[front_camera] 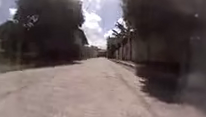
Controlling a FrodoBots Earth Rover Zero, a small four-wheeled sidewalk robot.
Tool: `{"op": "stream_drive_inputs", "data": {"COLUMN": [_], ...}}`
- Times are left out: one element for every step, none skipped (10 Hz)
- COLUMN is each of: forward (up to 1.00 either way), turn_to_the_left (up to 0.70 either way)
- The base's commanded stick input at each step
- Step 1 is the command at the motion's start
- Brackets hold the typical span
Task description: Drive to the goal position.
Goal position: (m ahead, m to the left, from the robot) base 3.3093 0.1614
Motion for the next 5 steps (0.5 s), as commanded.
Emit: {"op": "stream_drive_inputs", "data": {"forward": [1.0, 1.0, 1.0, 1.0, 1.0], "turn_to_the_left": [-0.27, -0.23, -0.18, -0.13, -0.08]}}
